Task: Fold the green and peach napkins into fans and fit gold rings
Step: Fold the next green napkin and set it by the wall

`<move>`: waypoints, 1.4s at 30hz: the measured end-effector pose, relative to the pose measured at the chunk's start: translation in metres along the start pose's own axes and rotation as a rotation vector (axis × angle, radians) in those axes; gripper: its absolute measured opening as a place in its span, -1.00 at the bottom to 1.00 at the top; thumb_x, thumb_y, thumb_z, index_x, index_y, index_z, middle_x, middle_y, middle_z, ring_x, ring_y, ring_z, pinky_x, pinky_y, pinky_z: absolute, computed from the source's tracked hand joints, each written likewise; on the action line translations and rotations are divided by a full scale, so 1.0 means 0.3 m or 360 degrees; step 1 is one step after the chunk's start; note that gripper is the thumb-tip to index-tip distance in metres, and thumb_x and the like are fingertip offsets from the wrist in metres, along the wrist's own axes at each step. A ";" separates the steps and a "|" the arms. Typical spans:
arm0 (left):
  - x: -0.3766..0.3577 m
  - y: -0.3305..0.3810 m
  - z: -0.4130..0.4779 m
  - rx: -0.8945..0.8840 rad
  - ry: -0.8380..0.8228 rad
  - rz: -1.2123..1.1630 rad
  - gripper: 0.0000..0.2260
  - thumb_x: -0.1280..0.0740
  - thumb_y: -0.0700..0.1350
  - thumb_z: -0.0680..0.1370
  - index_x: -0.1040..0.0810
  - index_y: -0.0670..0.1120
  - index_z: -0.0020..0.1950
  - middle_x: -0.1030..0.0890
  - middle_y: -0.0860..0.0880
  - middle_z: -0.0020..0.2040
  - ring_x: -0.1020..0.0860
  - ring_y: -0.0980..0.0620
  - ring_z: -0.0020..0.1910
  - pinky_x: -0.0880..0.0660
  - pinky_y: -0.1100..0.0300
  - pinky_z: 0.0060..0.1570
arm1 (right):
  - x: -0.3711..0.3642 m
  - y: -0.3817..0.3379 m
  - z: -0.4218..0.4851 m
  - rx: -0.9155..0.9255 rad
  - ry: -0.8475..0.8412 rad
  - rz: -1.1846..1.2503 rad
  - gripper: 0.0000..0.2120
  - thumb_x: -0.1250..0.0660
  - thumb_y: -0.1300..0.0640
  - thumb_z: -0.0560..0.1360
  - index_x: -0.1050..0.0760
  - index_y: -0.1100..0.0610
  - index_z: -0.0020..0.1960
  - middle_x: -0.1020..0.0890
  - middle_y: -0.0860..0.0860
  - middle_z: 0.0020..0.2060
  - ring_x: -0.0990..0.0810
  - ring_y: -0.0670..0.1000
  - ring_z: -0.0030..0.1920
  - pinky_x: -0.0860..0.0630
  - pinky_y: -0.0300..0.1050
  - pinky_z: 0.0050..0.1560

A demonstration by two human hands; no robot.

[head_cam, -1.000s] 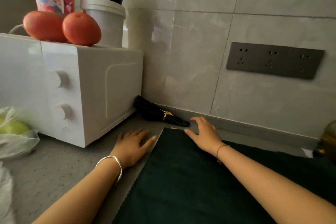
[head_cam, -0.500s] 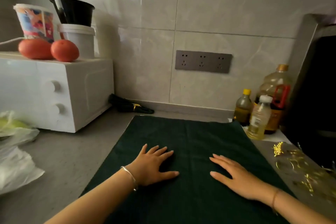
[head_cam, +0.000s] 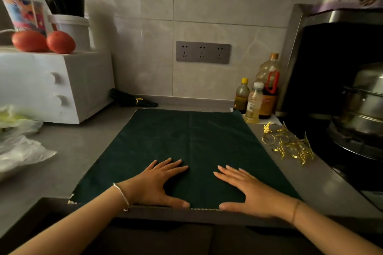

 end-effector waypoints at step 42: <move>0.441 -0.393 0.100 0.0432 0.0211 -0.0087 -0.82 -0.37 0.01 0.52 -0.67 -0.05 -0.01 -0.56 0.15 -0.29 -0.51 0.26 -0.34 -0.36 0.48 -0.27 | 0.405 0.264 0.230 -0.0293 0.0038 0.0117 -0.80 -0.25 -0.02 0.55 -0.55 -0.03 -0.20 -0.58 -0.13 -0.29 -0.53 -0.24 -0.27 -0.42 -0.38 -0.19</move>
Point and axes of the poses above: each hand's wrist, its own z-axis towards the middle knuckle, its own x-axis out of the back of the hand, y = z × x, the point moved 7 cm from there along z, towards the middle knuckle
